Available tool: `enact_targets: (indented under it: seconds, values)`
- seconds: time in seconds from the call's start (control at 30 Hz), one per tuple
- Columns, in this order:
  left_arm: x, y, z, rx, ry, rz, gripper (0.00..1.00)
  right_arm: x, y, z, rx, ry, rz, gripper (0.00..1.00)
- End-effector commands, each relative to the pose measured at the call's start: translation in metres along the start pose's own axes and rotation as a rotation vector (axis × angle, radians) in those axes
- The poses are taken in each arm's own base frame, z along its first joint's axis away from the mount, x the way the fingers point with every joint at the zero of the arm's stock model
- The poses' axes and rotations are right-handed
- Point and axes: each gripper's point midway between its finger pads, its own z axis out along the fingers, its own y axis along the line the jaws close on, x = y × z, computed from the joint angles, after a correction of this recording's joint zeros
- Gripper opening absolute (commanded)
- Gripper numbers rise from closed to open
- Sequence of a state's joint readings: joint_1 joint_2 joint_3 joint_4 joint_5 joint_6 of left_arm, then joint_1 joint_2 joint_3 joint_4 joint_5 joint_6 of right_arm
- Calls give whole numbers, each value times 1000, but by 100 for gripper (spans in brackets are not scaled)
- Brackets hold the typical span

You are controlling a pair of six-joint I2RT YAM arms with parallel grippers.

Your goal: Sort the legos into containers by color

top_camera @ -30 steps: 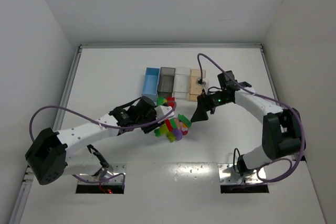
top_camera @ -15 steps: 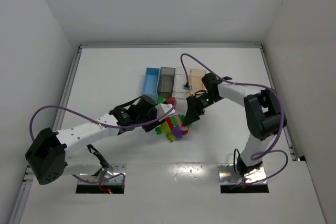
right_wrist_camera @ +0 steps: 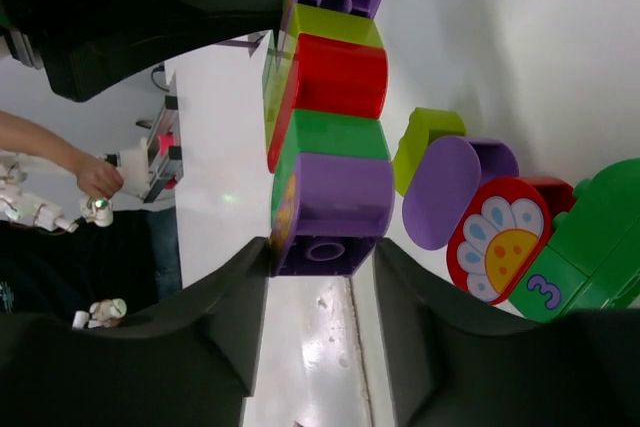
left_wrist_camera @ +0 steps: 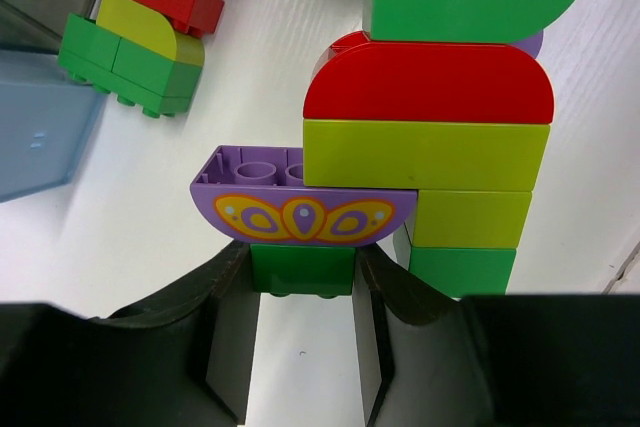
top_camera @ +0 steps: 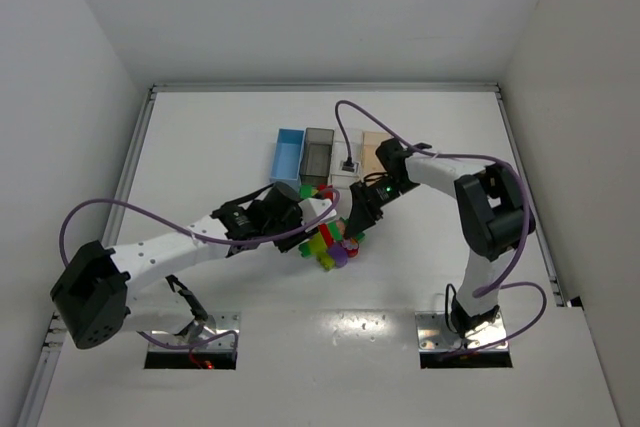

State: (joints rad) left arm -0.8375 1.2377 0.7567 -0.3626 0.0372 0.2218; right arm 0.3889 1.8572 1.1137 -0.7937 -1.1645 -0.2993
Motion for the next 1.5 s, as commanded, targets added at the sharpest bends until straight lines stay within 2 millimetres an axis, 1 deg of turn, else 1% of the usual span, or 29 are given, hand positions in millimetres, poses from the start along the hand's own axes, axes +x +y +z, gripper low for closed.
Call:
enact_targets:
  seconds: [0.0, 0.03, 0.07, 0.17, 0.2, 0.23, 0.27, 0.33, 0.37, 0.43, 0.47, 0.5, 0.53, 0.57, 0.63, 0.8, 0.9, 0.97, 1.0, 1.03, 1.07, 1.1, 1.13, 1.17, 1.2, 1.23, 1.27, 1.43, 1.47]
  values:
    - [-31, 4, -4, -13, -88, -9, 0, -17, 11, 2, -53, -26, -78, 45]
    - [-34, 4, -4, -16, -97, -8, 0, -17, 11, 2, -53, -26, -87, 41]
    - [-34, 4, -4, -16, -97, -17, 0, -17, 11, 2, -53, -26, -87, 29]
    - [-34, 4, -4, -16, -97, -17, 0, -16, 12, 2, -54, -23, -79, 0]
    - [-34, 4, -4, -16, -97, -17, 0, -17, 10, -1, -49, -32, -75, 0]
    - [-27, 4, -3, -22, -81, -18, 0, -20, 11, -5, -41, -46, -85, 0]
    - [-27, 4, -3, -22, -81, -18, 0, -22, 15, -6, -48, -53, -94, 0]
    - [-16, 3, -4, -30, -69, -19, 0, -24, 14, -16, -32, -82, -92, 0]
    - [-11, 1, -3, -27, -59, -19, 0, -26, 19, -19, -28, -88, -112, 0]
    - [-5, 1, -3, -33, -49, -20, 0, -26, 16, -25, -16, -108, -104, 0]
    - [-1, 1, -4, -42, -45, -20, 0, -30, 16, -31, -4, -128, -119, 0]
    - [-2, 2, -6, -44, -54, -20, 0, -29, 16, -34, 1, -136, -118, 0]
    - [5, 0, -5, -38, -33, -20, 0, -28, 14, -34, 11, -132, -117, 0]
    - [4, 2, -7, -51, -39, -20, 0, -32, 10, -43, 37, -153, -125, 0]
    - [10, 3, -6, -54, -26, -27, 0, -32, 6, -48, 60, -165, -133, 0]
    - [9, 6, -8, -62, -33, -34, 0, -36, 0, -61, 110, -208, -143, 0]
    - [9, 6, -8, -62, -33, -34, 0, -36, 0, -61, 110, -208, -143, 0]
    - [12, -1, -6, -25, -25, -34, 0, -36, 0, -61, 110, -208, -143, 0]
    - [7, 1, -7, -28, -35, -33, 0, -36, 0, -61, 110, -208, -143, 0]
    - [13, 5, -4, -42, -12, -57, 0, -36, 0, -61, 110, -208, -143, 0]
    - [2, 11, -6, -41, -27, -66, 0, -36, 0, -61, 110, -208, -143, 0]
    - [8, 19, -1, -45, 9, -107, 0, -36, 0, -61, 110, -208, -143, 0]
    - [12, 16, 1, -7, 37, -138, 0, -36, 0, -61, 110, -208, -143, 0]
    - [4, 21, 1, 12, 34, -155, 0, -34, 2, -61, 110, -208, -144, 0]
    - [9, 25, 2, 29, 55, -188, 0, -34, 2, -61, 110, -208, -144, 0]
    - [17, 19, 7, 73, 97, -205, 0, -32, 4, -61, 111, -209, -146, 0]
    - [17, 13, 9, 113, 108, -211, 0, -32, 3, -61, 119, -205, -145, 0]
    - [21, 9, 12, 140, 151, -230, 0, -26, 0, -60, 165, -187, -167, 0]
    - [20, 12, 11, 135, 153, -238, 0, -20, -4, -61, 212, -172, -167, 0]
